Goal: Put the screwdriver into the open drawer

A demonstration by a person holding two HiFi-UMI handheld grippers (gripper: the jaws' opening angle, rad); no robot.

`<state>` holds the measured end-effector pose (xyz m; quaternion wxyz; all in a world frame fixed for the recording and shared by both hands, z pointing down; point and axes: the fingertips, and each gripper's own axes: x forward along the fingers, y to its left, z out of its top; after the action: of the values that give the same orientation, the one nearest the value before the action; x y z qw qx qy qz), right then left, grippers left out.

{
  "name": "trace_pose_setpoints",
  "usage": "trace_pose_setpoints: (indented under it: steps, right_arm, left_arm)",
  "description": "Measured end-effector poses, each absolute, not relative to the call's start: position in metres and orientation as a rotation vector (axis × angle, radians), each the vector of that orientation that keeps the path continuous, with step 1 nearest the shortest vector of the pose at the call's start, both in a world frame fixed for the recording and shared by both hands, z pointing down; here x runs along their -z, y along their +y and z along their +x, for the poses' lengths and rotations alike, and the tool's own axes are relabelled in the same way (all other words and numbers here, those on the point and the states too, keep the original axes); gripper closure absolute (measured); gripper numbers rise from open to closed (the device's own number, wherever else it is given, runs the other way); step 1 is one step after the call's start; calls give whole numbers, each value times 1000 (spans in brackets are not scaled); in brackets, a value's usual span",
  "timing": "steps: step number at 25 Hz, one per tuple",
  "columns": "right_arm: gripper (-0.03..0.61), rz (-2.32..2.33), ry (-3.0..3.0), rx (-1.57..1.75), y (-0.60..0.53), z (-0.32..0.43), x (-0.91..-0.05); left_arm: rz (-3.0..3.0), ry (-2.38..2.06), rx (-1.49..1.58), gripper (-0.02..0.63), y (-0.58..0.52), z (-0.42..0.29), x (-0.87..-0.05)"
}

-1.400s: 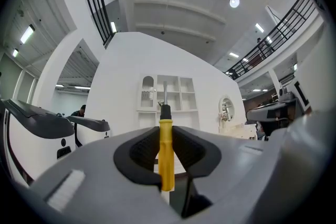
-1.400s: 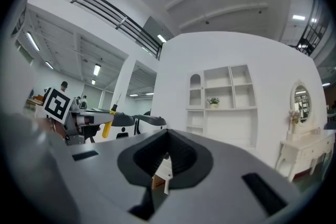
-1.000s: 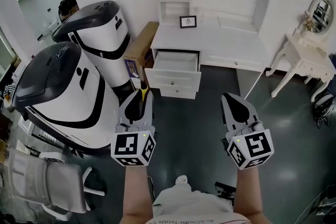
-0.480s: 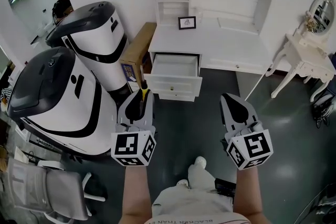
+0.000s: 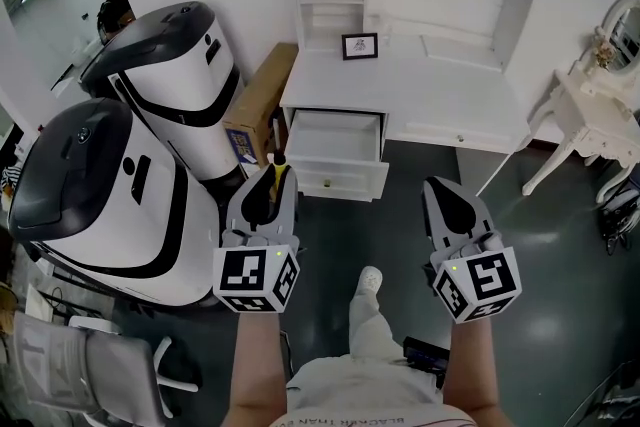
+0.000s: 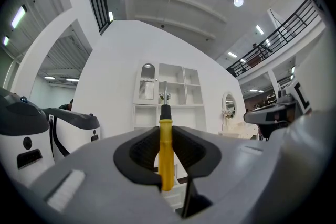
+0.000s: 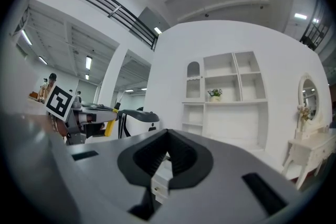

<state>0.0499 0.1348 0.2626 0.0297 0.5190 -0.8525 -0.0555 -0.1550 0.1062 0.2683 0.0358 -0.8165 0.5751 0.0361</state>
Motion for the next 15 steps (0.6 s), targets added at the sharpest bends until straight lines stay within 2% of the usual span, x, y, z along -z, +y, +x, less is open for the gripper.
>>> trace_pose_setpoints:
  steps: [15]
  right_arm:
    - [574,1572,-2687,88,-35,65,-268]
  left_arm:
    - [-2505,1779,-69,532,-60,-133,-273]
